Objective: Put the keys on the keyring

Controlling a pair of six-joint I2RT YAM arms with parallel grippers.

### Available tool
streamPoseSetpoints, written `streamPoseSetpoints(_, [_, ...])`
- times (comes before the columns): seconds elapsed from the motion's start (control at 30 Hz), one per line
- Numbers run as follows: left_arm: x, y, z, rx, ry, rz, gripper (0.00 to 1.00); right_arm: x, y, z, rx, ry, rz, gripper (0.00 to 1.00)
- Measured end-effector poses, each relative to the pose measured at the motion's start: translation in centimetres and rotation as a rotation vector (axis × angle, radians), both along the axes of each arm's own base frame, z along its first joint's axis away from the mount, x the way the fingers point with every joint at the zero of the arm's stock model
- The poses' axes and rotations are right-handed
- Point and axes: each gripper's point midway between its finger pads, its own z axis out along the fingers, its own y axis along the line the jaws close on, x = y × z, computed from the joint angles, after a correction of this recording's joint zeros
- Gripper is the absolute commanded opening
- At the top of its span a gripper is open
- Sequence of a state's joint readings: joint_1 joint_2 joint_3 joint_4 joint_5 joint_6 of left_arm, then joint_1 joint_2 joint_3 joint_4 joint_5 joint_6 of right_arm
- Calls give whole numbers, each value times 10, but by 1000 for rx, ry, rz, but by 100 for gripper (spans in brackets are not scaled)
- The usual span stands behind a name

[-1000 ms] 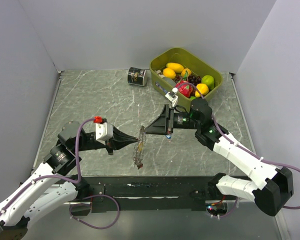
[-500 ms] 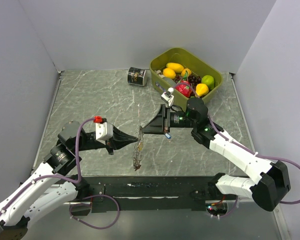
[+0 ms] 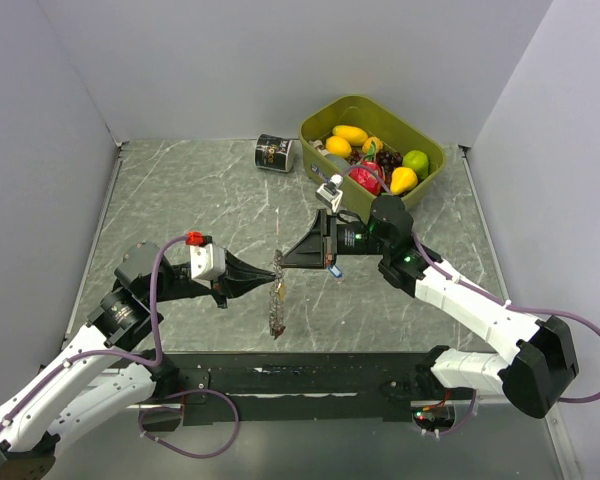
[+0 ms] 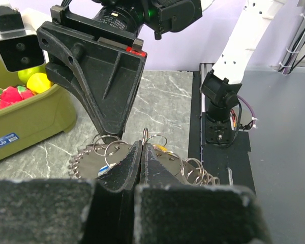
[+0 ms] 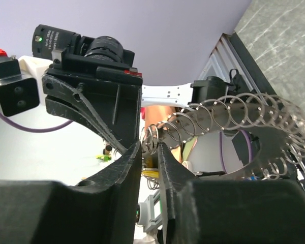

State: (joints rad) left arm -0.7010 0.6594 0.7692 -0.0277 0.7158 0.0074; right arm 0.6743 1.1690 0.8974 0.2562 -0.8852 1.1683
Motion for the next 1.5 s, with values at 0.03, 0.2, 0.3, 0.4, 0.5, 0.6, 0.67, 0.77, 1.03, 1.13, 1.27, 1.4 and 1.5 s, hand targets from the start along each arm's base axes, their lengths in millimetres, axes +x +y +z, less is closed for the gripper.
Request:
streamPoseSetpoints(0.03, [0,0,0,0,0,0,1,0,0,1,4,-3,2,20])
streamPoseSetpoints(0.2, [1,0,0,0,0,6,1,-2,1,7,26,-18,11,20])
streamPoseSetpoints(0.3, [1,0,0,-1,0,6,1,-3,1,8,29,-21,14,27])
streamPoseSetpoints(0.4, [1,0,0,-1,0,7,1,-3,1,8,30,-20,15,28])
streamPoseSetpoints(0.5, [1,0,0,-1,0,7,1,-3,1,6,24,-25,15,24])
streamPoseSetpoints(0.6, [1,0,0,-1,0,7,1,-3,2,0,4,-24,15,19])
streamPoseSetpoints(0.67, [1,0,0,1,1,7,1,-3,2,-3,-7,-24,15,18])
streamPoseSetpoints(0.77, [1,0,0,1,2,6,1,-2,3,-9,-29,-20,7,20])
streamPoseSetpoints(1.03, [1,1,-6,21,4,7,1,-1,3,-8,-25,-34,3,37])
streamPoseSetpoints(1.13, [1,1,-14,48,20,5,1,-1,3,-6,-18,-40,3,46])
streamPoseSetpoints(1.27, [-1,2,-23,76,44,-2,1,-1,3,-4,-4,-49,4,46])
streamPoseSetpoints(1.4, [-1,3,-26,86,53,-2,1,-2,3,1,12,-57,10,43])
streamPoseSetpoints(1.5, [-1,3,-25,86,51,0,1,-3,3,2,18,-62,14,43])
